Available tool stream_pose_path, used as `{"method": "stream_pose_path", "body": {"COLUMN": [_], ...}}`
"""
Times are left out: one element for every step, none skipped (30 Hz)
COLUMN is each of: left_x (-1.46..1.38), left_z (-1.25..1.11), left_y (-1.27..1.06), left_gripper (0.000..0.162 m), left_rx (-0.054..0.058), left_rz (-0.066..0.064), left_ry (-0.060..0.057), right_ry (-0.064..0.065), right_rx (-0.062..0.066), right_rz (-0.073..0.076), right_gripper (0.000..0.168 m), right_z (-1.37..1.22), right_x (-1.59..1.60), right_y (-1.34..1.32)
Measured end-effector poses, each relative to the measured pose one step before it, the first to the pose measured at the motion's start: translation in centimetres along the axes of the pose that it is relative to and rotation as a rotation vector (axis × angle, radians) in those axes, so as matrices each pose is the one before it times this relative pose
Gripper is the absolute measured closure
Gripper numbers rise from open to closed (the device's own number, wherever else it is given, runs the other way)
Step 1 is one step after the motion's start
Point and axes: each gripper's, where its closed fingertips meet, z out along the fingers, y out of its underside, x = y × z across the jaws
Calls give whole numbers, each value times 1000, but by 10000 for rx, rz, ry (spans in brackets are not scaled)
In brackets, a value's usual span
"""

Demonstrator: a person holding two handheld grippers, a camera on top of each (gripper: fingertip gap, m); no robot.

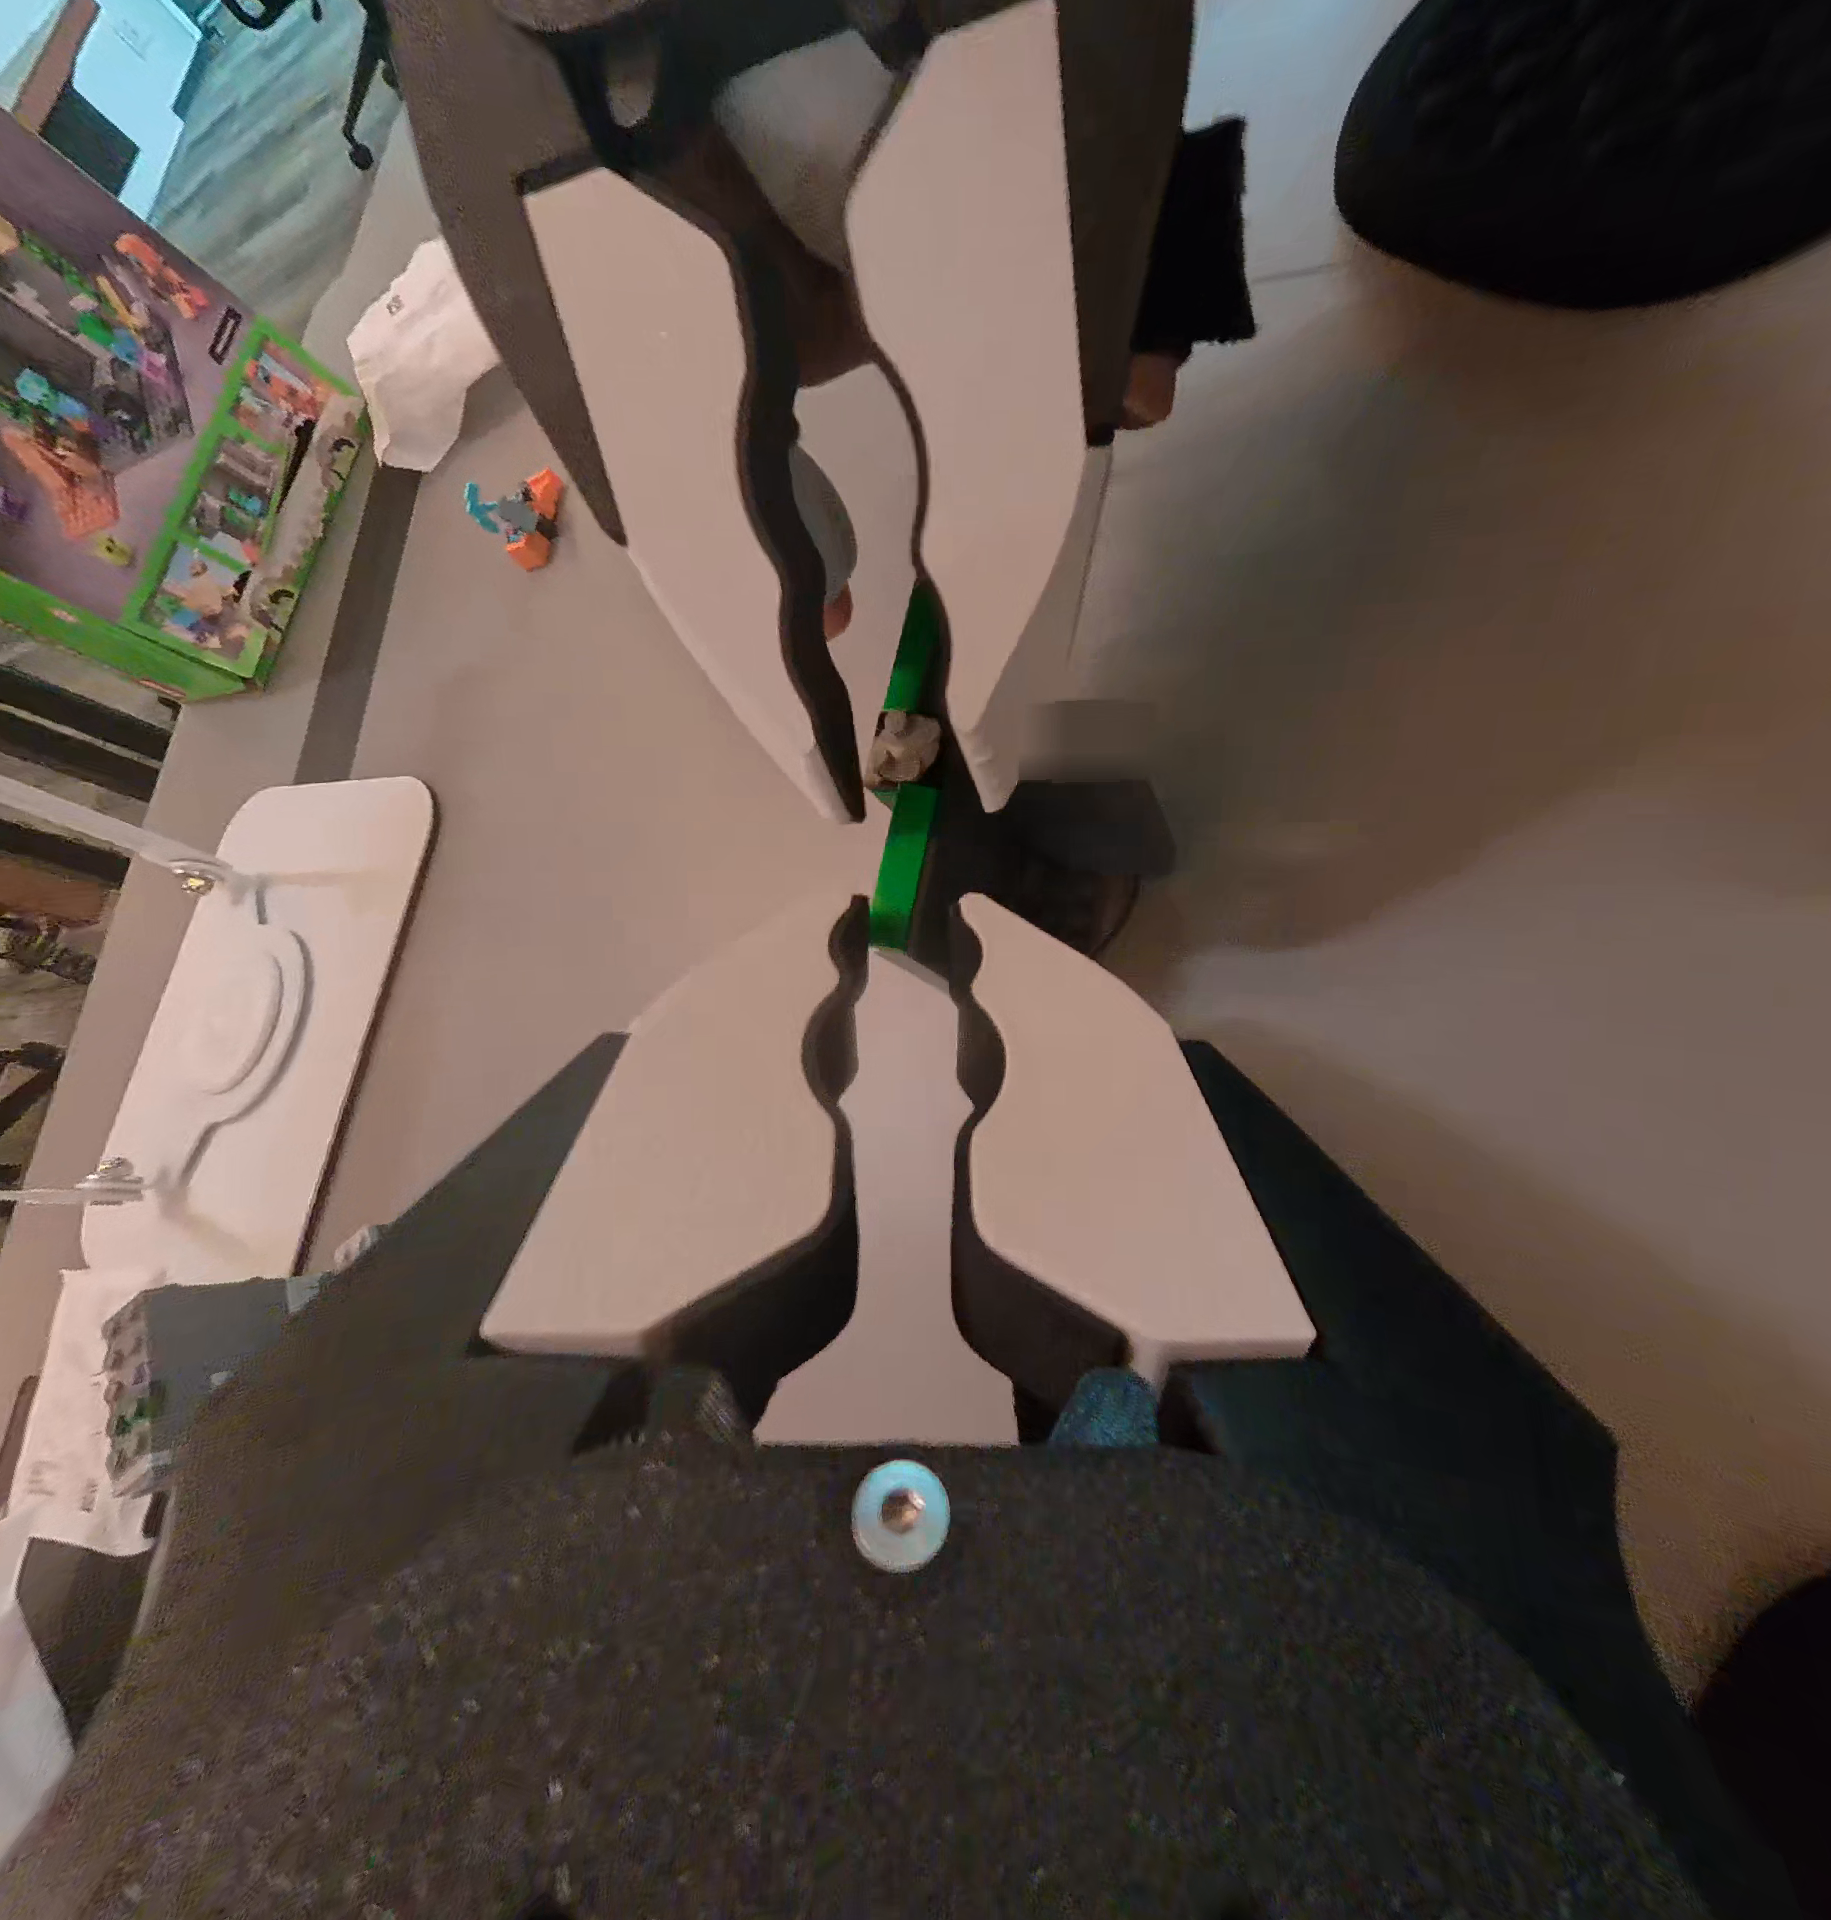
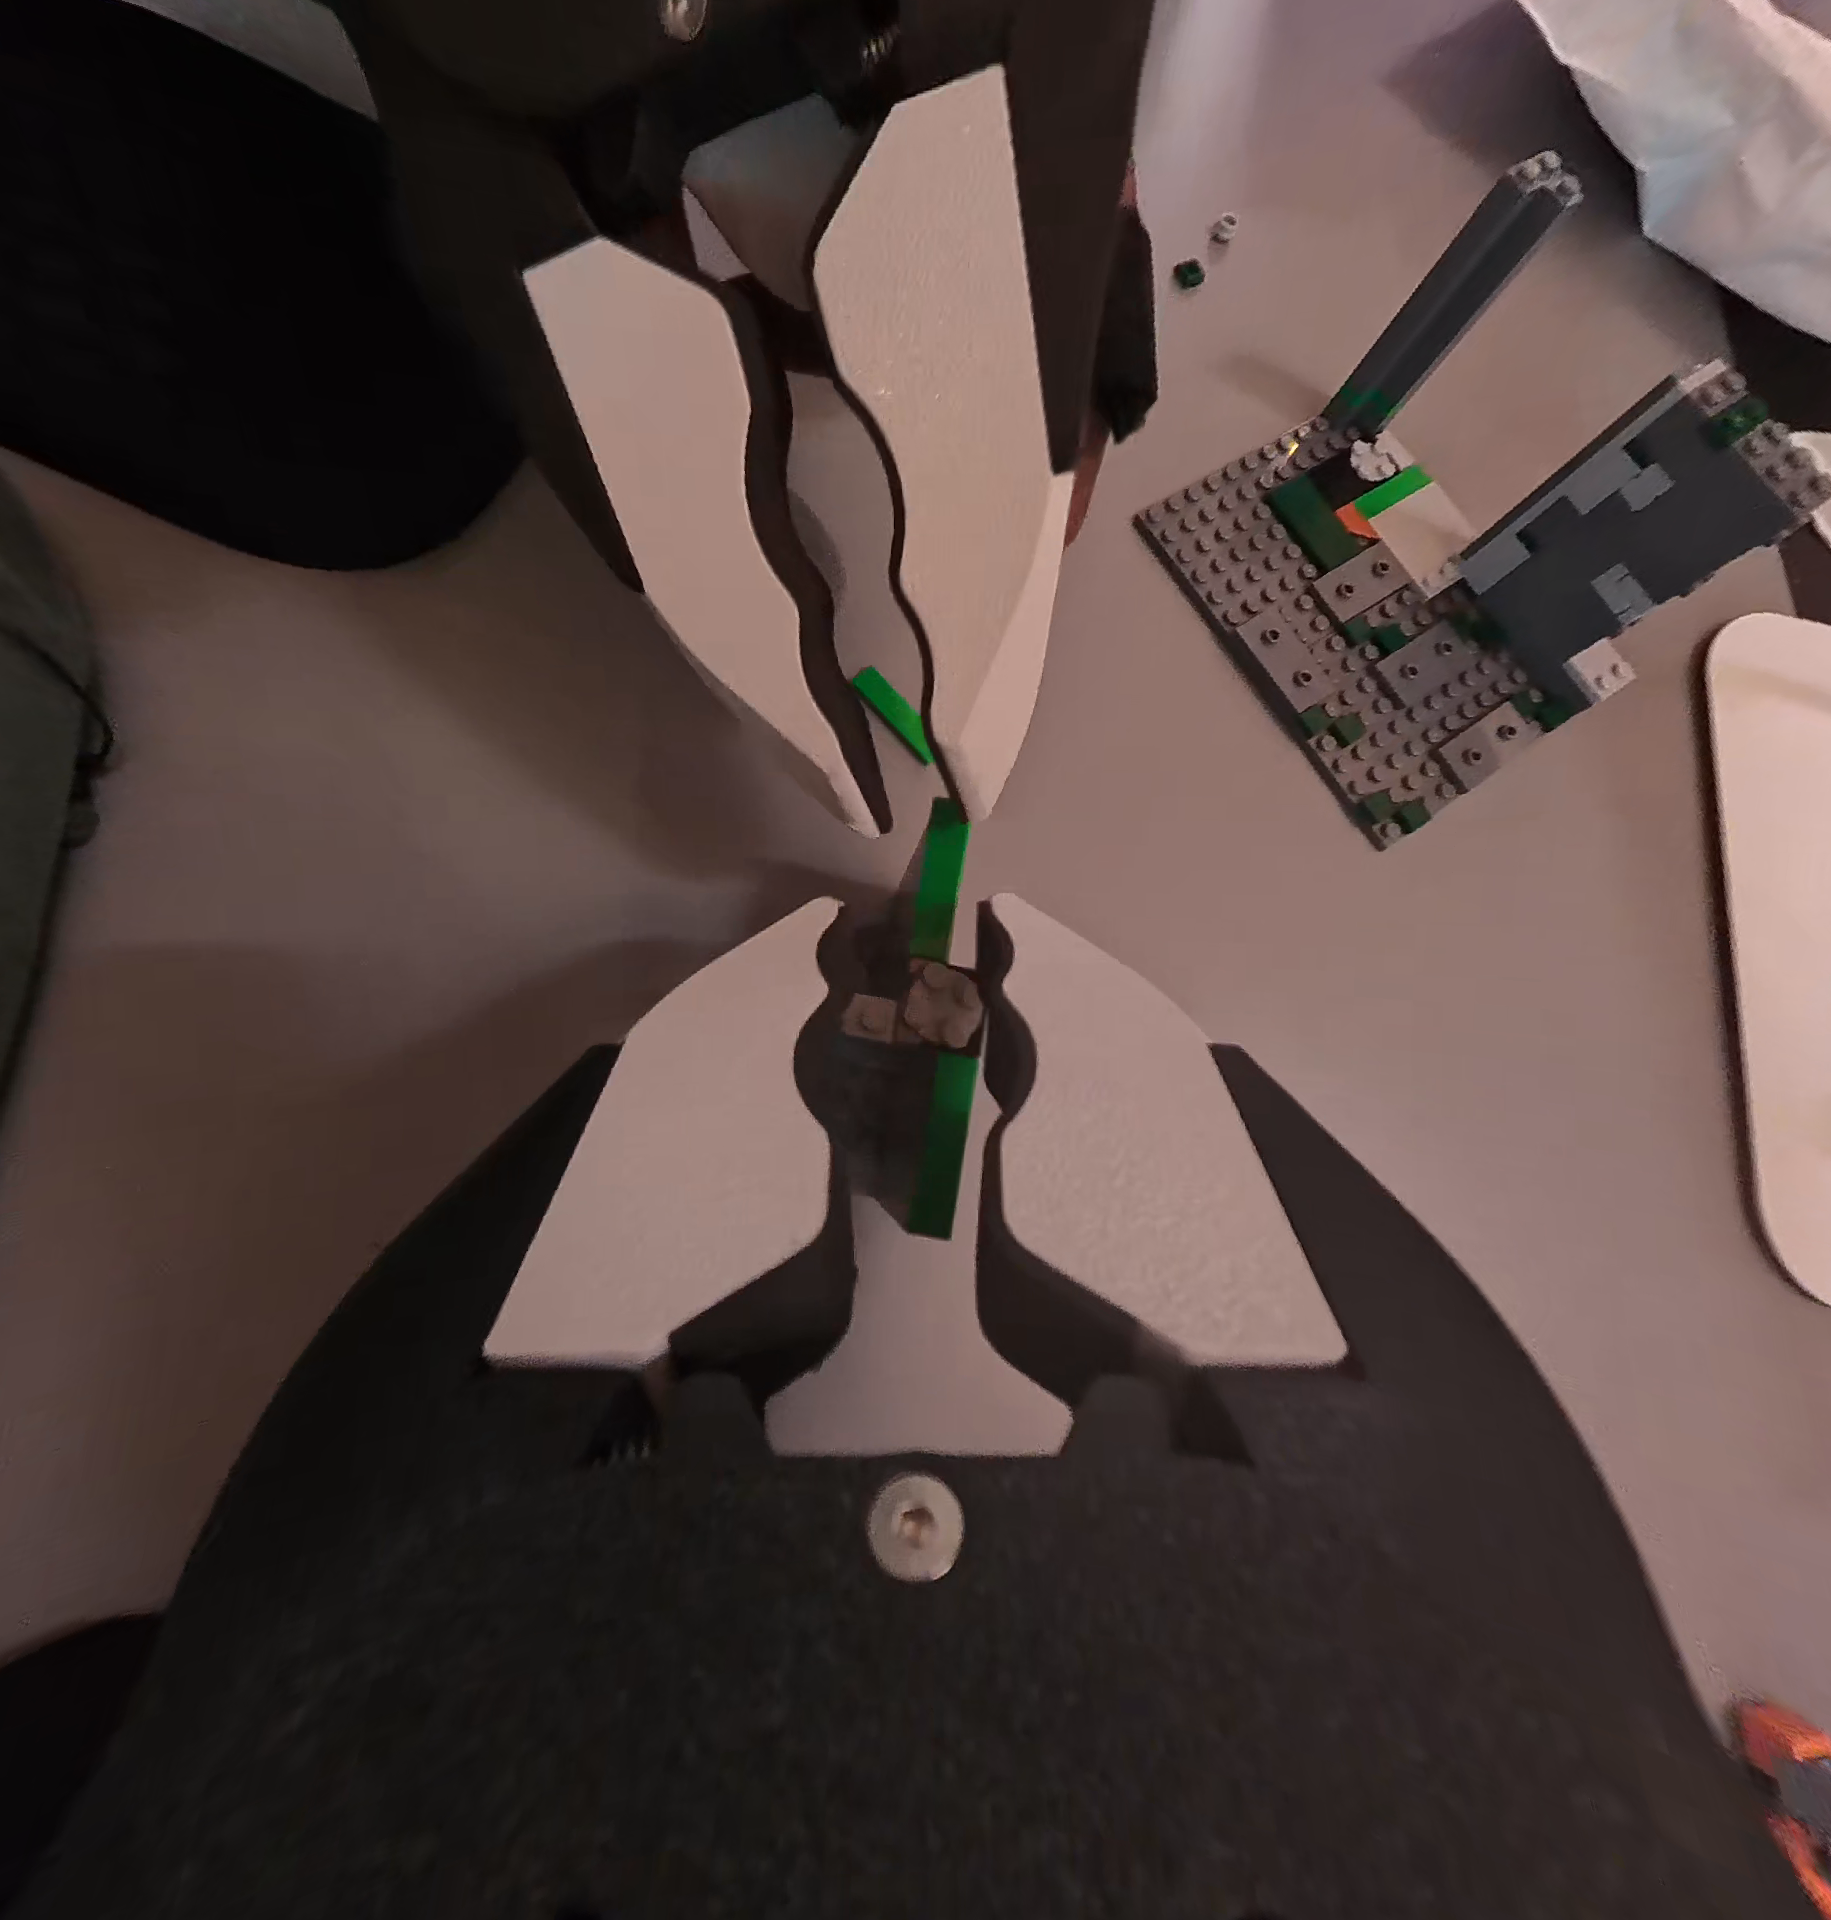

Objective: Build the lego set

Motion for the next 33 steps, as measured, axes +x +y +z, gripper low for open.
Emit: {"method": "stream_pose_path", "body": {"left_x": [-31, -68, -37, -33, -99, -45, -8, -1, 11, -25, 29, 36, 49, 28, 5, 19, 12, 11, 63, -3, 44, 1, 38, 65, 87, 224, 233, 137, 214, 298, 291, 255, 252], "left_z": [152, 89, 47, 42, 21, 25, 37, 23, 30, 7, -2, -24, -1, 29, 23, -7, -31, -6, -19, 10, -7, 31, 20, 29, 114, 73, 76, 24, 14, -10, -29, -62, -37], "left_y": [157, 49, 13, 23, 19, 19, 11, -3, -35, 0, -34, -37, -54, -33, -5, 11, -11, -8, -18, 6, 18, 17, 52, 29, 46, 51, 72, 21, -42, -31, 14, 36, 132], "left_gripper": [148, 149, 149, 150, 152, 153, 153, 153, 153, 153, 153, 153, 153, 153, 154, 154, 154, 154, 154, 153, 153, 153, 153, 152, 152, 151, 150, 149, 149, 147, 147, 147, 147], "left_rx": [-87, -20, -4, -19, -31, -44, -54, -47, -39, -58, -7, 10, 47, 44, 7, -22, -20, -13, 41, 48, 45, 41, 24, 37, -2, -1, -26, 31, 91, 117, 108, 65, 22], "left_rz": [96, 58, 12, -5, 18, 71, 98, 73, 29, -36, -94, -122, -178, -206, -206, -175, -169, -218, -219, -259, -297, -342, -329, -298, -296, -273, -250, -234, -262, -271, -259, -198, -107], "left_ry": [-49, -61, 3, -9, -47, -33, -28, -23, -12, -7, 76, 107, 142, 141, 134, 133, 121, 110, 143, 140, 152, 140, 117, 86, 69, 86, 61, -27, 18, 85, 88, 56, 31], "right_ry": [-76, -79, -59, -33, -43, -59, -26, 18, 21, 41, 74, 46, 48, 53, 50, 68, -19, -92, -53, -44, 19, 84, 50, 43, 70, 66, 60, 94, 62, 14, 8, 2, -35], "right_rx": [-64, -25, 30, 32, 41, 73, 107, 126, 136, 159, 167, 153, 78, -53, -165, -157, -71, -52, -85, -81, -68, -77, -60, -18, -9, -29, -49, -70, -98, -96, -111, -144, -172], "right_rz": [107, 56, 39, 45, 46, 37, 38, 49, 63, 86, 97, 47, 2, -22, -46, -91, -144, -109, -43, -61, -76, -113, -162, -153, -150, -179, -215, -229, -242, -259, -266, -239, -202], "right_gripper": [148, 148, 148, 147, 146, 145, 144, 142, 142, 143, 144, 148, 152, 154, 155, 156, 157, 158, 158, 159, 160, 161, 161, 161, 160, 159, 159, 159, 159, 159, 159, 159, 160], "right_z": [49, 2, -47, -92, -166, -215, -264, -323, -339, -259, -195, -103, 81, 195, 273, 304, 323, 294, 273, 211, 162, 124, 43, 42, 19, -1, -15, -12, 34, -71, -91, -108, -103], "right_x": [27, -9, -28, 18, 4, -33, 9, 77, 80, 95, 130, 71, 10, 13, 12, 37, -76, -182, -100, -63, 39, 118, 33, -17, -7, -32, -86, -58, -171, -105, -62, -17, -5], "right_y": [78, 76, 42, 89, 100, 83, 80, 80, 80, 9, -76, -172, -193, -91, 21, 2, -85, -115, -55, -29, -7, 26, 51, -10, -17, 1, 16, 5, -7, 41, 63, 120, 163]}}
